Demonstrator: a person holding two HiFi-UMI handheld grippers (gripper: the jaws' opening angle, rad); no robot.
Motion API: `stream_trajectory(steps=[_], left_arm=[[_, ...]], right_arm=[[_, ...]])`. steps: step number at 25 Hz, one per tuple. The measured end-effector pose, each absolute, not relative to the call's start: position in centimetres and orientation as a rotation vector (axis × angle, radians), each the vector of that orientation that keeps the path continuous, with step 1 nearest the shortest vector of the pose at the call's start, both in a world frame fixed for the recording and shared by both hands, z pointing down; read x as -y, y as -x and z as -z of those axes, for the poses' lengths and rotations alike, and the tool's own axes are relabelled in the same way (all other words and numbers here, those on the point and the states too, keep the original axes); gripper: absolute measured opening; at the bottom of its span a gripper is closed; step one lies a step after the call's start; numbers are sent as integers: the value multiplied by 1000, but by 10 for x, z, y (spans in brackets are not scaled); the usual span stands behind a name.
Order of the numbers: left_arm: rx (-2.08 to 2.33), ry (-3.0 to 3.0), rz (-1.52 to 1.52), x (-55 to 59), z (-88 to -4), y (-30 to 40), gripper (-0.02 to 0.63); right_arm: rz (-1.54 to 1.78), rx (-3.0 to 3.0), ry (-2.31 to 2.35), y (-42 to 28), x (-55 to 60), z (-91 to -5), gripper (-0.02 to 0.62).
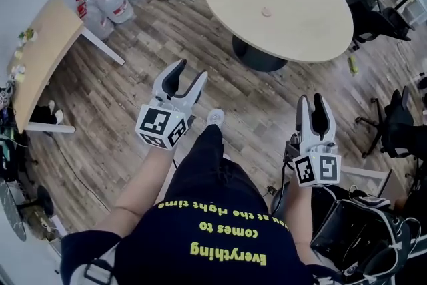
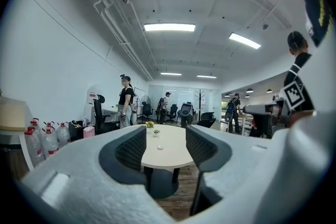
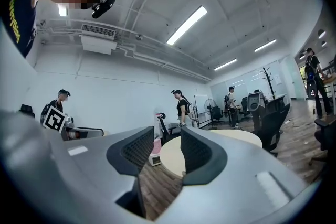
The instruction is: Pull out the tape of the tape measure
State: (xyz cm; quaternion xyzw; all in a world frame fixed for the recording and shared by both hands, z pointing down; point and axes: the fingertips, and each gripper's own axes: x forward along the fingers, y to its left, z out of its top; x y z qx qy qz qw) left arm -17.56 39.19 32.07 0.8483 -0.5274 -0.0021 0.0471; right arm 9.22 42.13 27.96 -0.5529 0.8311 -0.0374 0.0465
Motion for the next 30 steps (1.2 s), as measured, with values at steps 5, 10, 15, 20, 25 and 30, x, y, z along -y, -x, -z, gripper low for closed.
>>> stream_trajectory(steps=[5,10,15,20,25,30], left_arm=[[1580,-2613,-1,-352,-322,167,249],[1531,-2634,-13,-295,-324,164,253],[1490,-2681,-41,-232,-324,162,256],[1444,-2758,-86,-175,-321,158,258],[1371,-2792,-81,-130,-320,160,258],[1325,-2786,-81,-102,-326,160,258]], right_arm=[[133,-2534,1697,-93,-387,-283,167],[141,-2535,1722,-88,-337,-278,173],[120,-2514,1747,-80,-278,-269,176],[109,-2482,1789,-74,-227,-271,181],[129,-2447,1826,-68,-187,-275,184],[148,-2445,1854,-62,-166,-278,184]])
